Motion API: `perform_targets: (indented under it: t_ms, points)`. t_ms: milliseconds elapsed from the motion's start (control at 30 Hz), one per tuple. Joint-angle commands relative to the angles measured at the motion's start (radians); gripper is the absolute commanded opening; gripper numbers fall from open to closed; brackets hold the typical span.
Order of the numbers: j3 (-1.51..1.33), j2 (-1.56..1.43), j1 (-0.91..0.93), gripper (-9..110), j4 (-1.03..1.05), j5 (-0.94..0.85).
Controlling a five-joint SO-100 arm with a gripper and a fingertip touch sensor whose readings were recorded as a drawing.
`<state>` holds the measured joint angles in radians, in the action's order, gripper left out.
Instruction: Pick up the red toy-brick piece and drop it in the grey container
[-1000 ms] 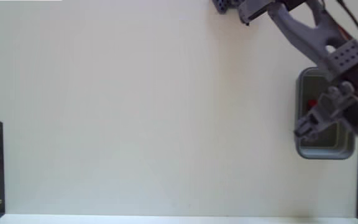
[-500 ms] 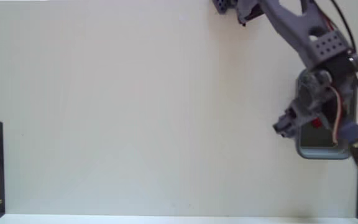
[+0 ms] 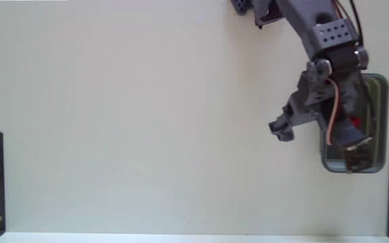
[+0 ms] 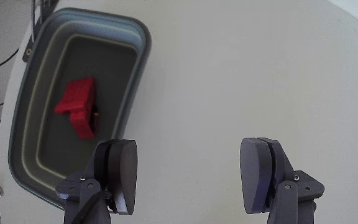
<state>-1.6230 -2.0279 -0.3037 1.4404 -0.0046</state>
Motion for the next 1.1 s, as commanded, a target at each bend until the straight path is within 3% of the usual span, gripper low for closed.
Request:
perform_targets:
  t_ms: [0,1067]
  points:
    - [-0.029,-0.103,0.037,110,-0.012,0.005]
    - [-0.361,-0.437,0.292,110,-0.010,0.005]
